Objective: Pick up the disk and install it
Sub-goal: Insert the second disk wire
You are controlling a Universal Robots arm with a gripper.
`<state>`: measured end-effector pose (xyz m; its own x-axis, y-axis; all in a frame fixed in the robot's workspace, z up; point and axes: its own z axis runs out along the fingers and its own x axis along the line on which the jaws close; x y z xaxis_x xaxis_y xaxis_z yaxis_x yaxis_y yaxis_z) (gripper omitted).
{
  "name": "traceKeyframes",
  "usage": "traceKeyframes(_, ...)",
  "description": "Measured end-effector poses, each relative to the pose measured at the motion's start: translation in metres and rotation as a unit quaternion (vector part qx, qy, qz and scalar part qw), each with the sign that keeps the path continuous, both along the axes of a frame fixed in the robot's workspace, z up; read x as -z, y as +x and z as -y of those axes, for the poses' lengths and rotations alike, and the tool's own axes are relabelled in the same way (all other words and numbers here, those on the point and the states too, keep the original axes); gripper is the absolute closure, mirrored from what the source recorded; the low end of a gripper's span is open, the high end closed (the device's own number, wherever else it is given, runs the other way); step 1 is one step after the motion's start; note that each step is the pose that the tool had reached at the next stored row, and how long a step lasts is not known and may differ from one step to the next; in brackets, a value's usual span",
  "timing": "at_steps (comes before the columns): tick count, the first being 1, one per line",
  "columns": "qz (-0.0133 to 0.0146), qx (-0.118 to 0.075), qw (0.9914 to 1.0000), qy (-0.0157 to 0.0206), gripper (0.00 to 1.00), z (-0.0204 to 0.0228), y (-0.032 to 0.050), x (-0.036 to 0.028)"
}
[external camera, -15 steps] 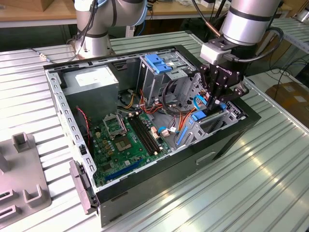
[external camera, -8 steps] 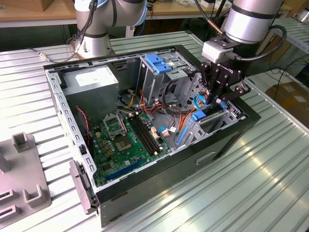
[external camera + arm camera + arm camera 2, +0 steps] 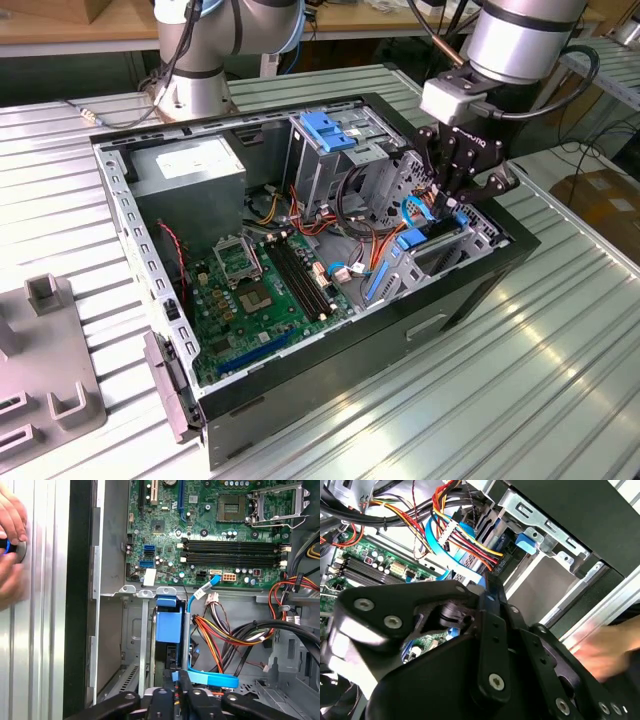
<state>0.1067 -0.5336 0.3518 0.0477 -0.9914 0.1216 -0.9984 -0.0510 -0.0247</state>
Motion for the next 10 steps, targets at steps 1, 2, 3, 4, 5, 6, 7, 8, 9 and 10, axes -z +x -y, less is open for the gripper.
traceKeyframes(1, 0.0000, 0.000, 1.00000, 0.0000, 0.90, 0.0000, 0.0000, 0.0000)
traceKeyframes(2, 0.0000, 0.000, 1.00000, 0.0000, 0.90, 0.0000, 0.0000, 0.0000)
traceKeyframes(3, 0.0000, 0.000, 1.00000, 0.0000, 0.90, 0.0000, 0.0000, 0.0000)
traceKeyframes(4, 0.0000, 0.000, 1.00000, 0.0000, 0.90, 0.0000, 0.0000, 0.0000)
traceKeyframes(5, 0.0000, 0.000, 1.00000, 0.0000, 0.90, 0.0000, 0.0000, 0.0000)
traceKeyframes(6, 0.0000, 0.000, 1.00000, 0.0000, 0.90, 0.0000, 0.0000, 0.0000)
traceKeyframes(7, 0.0000, 0.000, 1.00000, 0.0001, 0.90, 0.0000, 0.0000, 0.0000)
traceKeyframes(8, 0.0000, 0.000, 1.00000, 0.0000, 0.90, 0.0000, 0.0000, -0.0001)
traceKeyframes(9, 0.0000, 0.000, 1.00000, 0.0000, 0.90, 0.0000, 0.0000, -0.0001)
traceKeyframes(10, 0.0000, 0.000, 1.00000, 0.0000, 0.90, 0.0000, 0.0000, -0.0001)
